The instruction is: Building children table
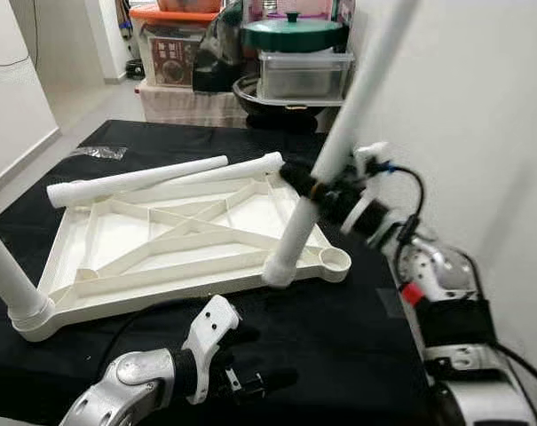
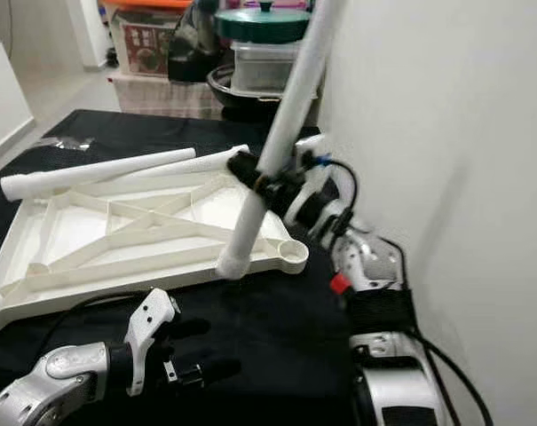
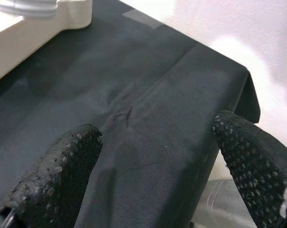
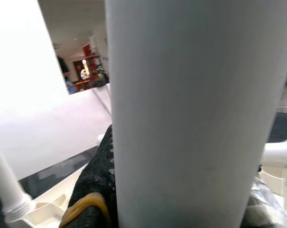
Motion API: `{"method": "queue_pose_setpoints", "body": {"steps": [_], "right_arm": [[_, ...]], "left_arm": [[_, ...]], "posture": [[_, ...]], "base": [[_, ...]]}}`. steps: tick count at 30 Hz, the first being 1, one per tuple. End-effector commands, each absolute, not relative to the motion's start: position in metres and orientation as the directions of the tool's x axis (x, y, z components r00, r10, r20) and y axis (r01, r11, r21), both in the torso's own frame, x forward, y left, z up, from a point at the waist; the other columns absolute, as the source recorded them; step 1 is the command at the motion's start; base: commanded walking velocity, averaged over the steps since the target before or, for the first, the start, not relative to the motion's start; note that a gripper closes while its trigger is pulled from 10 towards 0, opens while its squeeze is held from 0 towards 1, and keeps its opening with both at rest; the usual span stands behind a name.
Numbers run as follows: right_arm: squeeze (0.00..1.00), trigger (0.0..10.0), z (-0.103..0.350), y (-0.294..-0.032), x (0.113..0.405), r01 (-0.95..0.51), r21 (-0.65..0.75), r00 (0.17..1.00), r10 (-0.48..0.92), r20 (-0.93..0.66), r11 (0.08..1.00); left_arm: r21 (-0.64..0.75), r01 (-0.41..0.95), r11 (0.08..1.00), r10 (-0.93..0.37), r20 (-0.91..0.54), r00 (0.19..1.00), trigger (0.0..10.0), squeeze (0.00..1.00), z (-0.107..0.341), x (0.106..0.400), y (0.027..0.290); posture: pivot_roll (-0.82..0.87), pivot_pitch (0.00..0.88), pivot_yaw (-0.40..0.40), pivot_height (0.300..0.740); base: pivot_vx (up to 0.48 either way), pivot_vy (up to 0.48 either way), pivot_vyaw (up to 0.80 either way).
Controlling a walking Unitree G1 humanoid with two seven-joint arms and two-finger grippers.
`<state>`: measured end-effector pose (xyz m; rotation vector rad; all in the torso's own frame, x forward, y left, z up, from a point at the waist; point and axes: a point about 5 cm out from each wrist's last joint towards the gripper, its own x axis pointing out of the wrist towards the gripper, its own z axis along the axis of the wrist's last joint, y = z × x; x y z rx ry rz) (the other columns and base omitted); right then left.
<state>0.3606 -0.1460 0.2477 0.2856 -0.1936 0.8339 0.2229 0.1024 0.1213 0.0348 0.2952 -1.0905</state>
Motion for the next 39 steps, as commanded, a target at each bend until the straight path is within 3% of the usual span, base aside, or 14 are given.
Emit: {"method": "queue_pose_setpoints", "body": {"steps": [1, 9, 13, 20, 28, 39], "right_arm": [[0.0, 0.0, 0.251, -0.151, 0.363, -0.728, 0.151, 0.679, 0.671, 0.298, 0.669], [0.0, 0.0, 0.263, -0.162, 0.373, -0.62, 0.096, 0.758, 0.562, 0.331, 0.779], [0.0, 0.0, 0.269, -0.166, 0.381, -0.519, 0.026, 0.807, 0.479, 0.345, 0.854], [0.0, 0.0, 0.255, -0.156, 0.373, -0.638, -0.087, 0.722, 0.633, 0.279, 0.765], [0.0, 0.0, 0.253, -0.16, 0.38, -0.678, -0.213, 0.681, 0.71, 0.179, 0.704], [0.0, 0.0, 0.257, -0.183, 0.385, -0.722, -0.159, 0.66, 0.739, 0.133, 0.673]], "left_arm": [[-0.118, 0.876, 0.467, -0.867, -0.254, 0.428, 10.0, 0.0, 0.119, 0.218, 0.097], [-0.036, 0.865, 0.5, -0.852, -0.199, 0.484, 10.0, 0.0, 0.123, 0.216, 0.088], [-0.009, 0.772, 0.635, -0.767, -0.123, 0.63, 10.0, 0.0, 0.124, 0.218, 0.079], [0.038, 0.683, 0.729, -0.679, -0.085, 0.729, 10.0, 0.0, 0.123, 0.216, 0.079], [0.067, 0.668, 0.741, -0.663, -0.076, 0.744, 10.0, 0.0, 0.122, 0.216, 0.076], [0.078, 0.659, 0.748, -0.655, -0.073, 0.752, 10.0, 0.0, 0.121, 0.214, 0.075]], "posture": [[0.04, 0.023, -0.032, 0.74], [0.04, 0.023, -0.028, 0.74], [0.04, 0.024, -0.033, 0.74], [0.05, 0.028, -0.036, 0.74], [0.05, 0.03, -0.042, 0.74], [0.05, 0.04, -0.042, 0.74]], "base": [[0.0, 0.0, 0.0], [0.0, 0.0, 0.0], [0.0, 0.0, 0.0], [0.0, 0.0, 0.0], [0.0, 0.0, 0.0], [0.0, 0.0, 0.0]]}}
